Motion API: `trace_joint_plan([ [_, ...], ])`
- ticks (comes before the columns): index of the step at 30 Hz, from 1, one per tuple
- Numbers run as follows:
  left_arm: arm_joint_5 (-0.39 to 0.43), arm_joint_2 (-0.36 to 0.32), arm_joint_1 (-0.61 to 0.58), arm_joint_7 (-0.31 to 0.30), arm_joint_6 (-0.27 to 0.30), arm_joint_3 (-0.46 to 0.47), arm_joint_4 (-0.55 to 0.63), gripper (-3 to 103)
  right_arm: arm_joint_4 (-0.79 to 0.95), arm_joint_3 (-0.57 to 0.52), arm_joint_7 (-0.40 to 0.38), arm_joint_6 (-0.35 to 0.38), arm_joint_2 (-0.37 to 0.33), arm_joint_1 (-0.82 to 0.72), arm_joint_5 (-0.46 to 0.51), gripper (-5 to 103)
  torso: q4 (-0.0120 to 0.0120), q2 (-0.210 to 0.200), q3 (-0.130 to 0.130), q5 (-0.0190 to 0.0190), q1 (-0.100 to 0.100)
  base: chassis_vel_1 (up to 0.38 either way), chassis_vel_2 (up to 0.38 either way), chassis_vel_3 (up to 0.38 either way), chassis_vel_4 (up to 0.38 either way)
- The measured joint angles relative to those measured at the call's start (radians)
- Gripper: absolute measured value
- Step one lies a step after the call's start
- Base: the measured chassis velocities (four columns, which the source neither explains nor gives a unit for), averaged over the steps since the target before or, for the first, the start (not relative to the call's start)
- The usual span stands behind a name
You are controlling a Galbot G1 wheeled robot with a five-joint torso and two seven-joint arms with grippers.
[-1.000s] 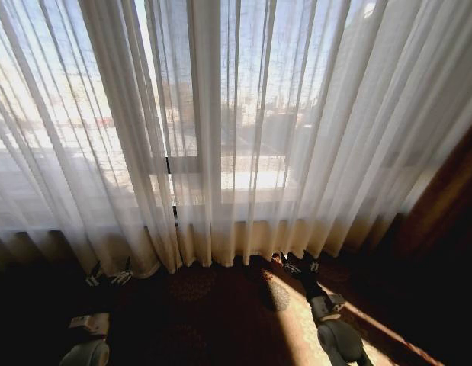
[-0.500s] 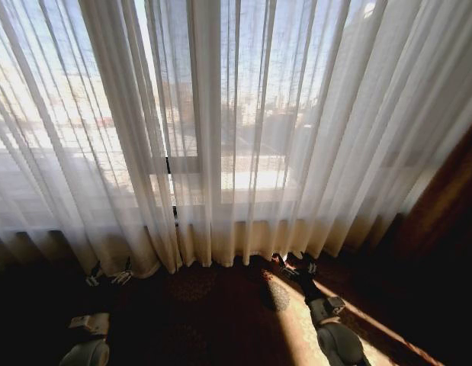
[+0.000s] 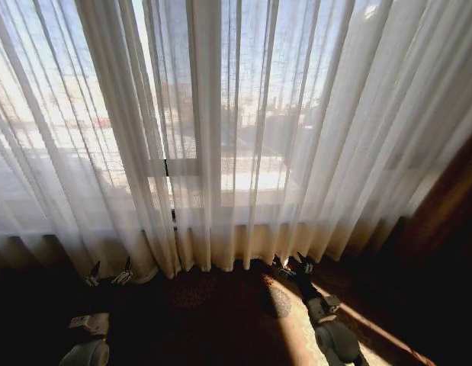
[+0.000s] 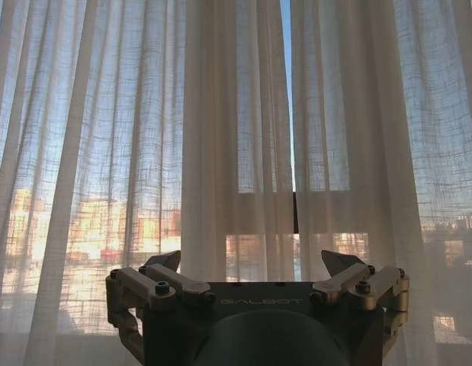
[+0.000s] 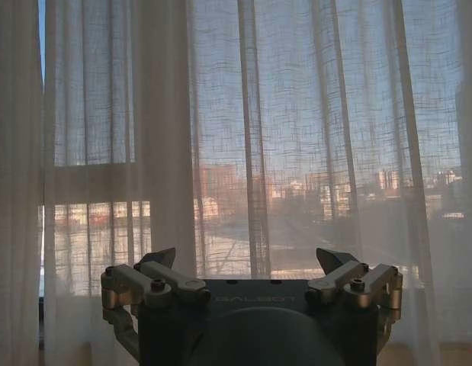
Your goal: Open the curtains by pulling them apart, changing their state from closed to fully open.
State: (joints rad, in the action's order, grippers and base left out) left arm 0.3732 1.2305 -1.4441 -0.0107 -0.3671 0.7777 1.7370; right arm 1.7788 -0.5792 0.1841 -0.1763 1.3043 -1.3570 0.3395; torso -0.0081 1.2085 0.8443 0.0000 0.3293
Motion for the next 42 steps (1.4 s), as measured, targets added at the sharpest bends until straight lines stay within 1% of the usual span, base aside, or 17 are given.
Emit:
trace_joint_plan([
  [12,0.000,0.000,0.000,0.000,0.000,0.000,0.000,100,-0.004,0.012,0.016,0.000,0.020,0.005,-0.013,100,-0.0001,-0.001,0.000,0.0002,0.001,-0.321,0.321,0.338,-0.336],
  [15,0.000,0.000,0.000,0.000,0.000,0.000,0.000,100,-0.008,0.012,0.017,-0.002,0.019,0.010,-0.014,100,0.0005,0.000,0.000,-0.0005,0.000,-0.338,0.342,0.395,-0.330],
  [17,0.000,0.000,0.000,0.000,0.000,0.000,0.000,100,-0.011,0.011,0.003,-0.003,0.018,0.013,-0.017,100,0.0001,0.000,0.000,0.0005,0.000,-0.308,0.317,0.285,-0.334],
  [20,0.000,0.000,0.000,0.000,0.000,0.000,0.000,100,-0.011,0.009,-0.015,0.001,0.018,0.015,-0.028,100,-0.0001,0.000,0.000,0.0000,0.000,-0.305,0.327,0.297,-0.354],
  [22,0.000,0.000,0.000,0.000,0.000,0.000,0.000,100,-0.010,0.007,-0.021,0.002,0.017,0.016,-0.037,100,0.0003,0.000,0.000,-0.0005,0.000,-0.289,0.335,0.303,-0.325],
  [26,0.000,0.000,0.000,0.000,0.000,0.000,0.000,100,-0.016,0.002,-0.009,-0.005,0.014,0.018,-0.041,100,0.0000,-0.001,0.001,0.0001,0.002,-0.184,0.188,0.236,-0.165],
  [30,0.000,0.000,0.000,0.000,0.000,0.000,0.000,100,-0.035,-0.010,0.081,-0.035,0.011,0.021,-0.033,100,-0.0001,-0.001,0.001,-0.0001,0.002,-0.074,0.050,0.051,-0.064],
  [34,0.000,0.000,0.000,0.000,0.000,0.000,0.000,100,-0.037,-0.003,0.086,-0.036,0.015,0.023,-0.030,100,0.0002,0.001,-0.001,0.0001,-0.002,-0.015,0.002,0.004,-0.008],
  [42,0.000,0.000,0.000,0.000,0.000,0.000,0.000,100,-0.054,0.013,0.073,-0.035,0.019,0.045,-0.032,100,0.0002,0.000,0.000,0.0001,0.000,-0.048,0.038,0.035,-0.036],
])
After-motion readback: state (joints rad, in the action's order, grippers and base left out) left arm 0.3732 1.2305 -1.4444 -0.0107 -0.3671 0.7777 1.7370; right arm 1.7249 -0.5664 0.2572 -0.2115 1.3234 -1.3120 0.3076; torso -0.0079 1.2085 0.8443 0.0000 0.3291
